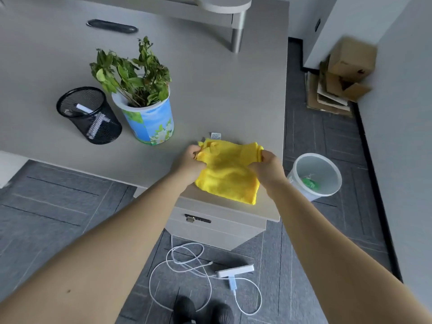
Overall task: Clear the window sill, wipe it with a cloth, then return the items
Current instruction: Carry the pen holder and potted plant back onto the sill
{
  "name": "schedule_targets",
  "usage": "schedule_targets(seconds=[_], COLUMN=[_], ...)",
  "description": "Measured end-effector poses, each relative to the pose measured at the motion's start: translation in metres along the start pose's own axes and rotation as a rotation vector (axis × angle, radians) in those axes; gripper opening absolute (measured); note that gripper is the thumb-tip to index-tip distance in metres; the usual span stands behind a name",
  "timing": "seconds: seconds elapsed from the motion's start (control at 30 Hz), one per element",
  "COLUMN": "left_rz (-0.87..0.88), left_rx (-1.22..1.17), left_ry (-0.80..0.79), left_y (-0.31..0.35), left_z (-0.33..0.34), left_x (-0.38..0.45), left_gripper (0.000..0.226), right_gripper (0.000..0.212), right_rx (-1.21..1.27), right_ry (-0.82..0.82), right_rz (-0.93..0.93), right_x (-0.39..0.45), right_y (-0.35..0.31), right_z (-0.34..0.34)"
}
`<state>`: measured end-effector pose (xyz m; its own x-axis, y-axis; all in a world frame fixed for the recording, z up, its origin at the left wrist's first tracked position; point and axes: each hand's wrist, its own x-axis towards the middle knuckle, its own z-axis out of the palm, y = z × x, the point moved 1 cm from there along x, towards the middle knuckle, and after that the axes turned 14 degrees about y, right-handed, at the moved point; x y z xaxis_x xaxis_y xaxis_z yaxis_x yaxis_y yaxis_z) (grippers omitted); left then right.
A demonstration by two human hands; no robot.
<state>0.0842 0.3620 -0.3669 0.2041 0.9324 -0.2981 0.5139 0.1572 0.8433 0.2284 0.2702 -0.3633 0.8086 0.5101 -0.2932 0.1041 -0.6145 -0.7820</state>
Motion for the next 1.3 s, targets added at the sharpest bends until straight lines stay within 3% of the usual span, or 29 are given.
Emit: schedule_targets(seconds=[0.07,0.13,0.3,0.5,0.67,0.83,0.9,1.03,1.1,1.2,1.3], left_rz=[-0.027,-0.041,-0.035,-0.057,-0.04,0.038,0.059,0.129,0.157,0.177,0.19], left_rx=[-0.036,-0.054,-0.163,-0.242,-0.241,-0.262,-0.295,-0.367,-0.394,-0.415,-0.374], left_ry=[0.059,0.115,0.252,0.455,0.539,0.471,0.398,0.311,0.3,0.3,0.323], left_y=[-0.001,0.0,0.004,-0.023,-0.05,-0.064,-0.067,-0.069,-0.071,-0.075,-0.079], left_z=[-0.01,-0.025,-0.074,-0.137,-0.174,-0.198,-0.202,-0.201,-0.198,-0.197,-0.195], left_x=[0.007,0.009,0.023,0.042,0.081,0.132,0.151,0.174,0.18,0.186,0.194], left_gripper=[0.061,0.05,0.034,0.031,0.053,0.089,0.097,0.072,0.08,0.097,0.089], right_gripper=[0.046,0.061,0.067,0.093,0.105,0.12,0.118,0.127,0.129,0.109,0.083], right_rx=[-0.085,-0.128,-0.023,0.072,0.138,0.301,0.367,0.457,0.457,0.444,0.416], right_ry=[0.096,0.127,-0.035,-0.161,-0.093,0.049,0.067,0.101,0.123,0.183,0.217], right_rz=[-0.056,-0.15,-0.347,-0.355,-0.346,-0.365,-0.385,-0.412,-0.431,-0.458,-0.443], right_x=[0.0,-0.002,-0.008,-0.025,-0.019,-0.007,-0.001,0.008,0.011,0.013,0.012], right_y=[-0.011,-0.025,-0.079,-0.115,-0.135,-0.143,-0.141,-0.136,-0.133,-0.131,-0.132], right_z=[0.002,0.006,0.052,0.13,0.179,0.214,0.221,0.23,0.233,0.238,0.241])
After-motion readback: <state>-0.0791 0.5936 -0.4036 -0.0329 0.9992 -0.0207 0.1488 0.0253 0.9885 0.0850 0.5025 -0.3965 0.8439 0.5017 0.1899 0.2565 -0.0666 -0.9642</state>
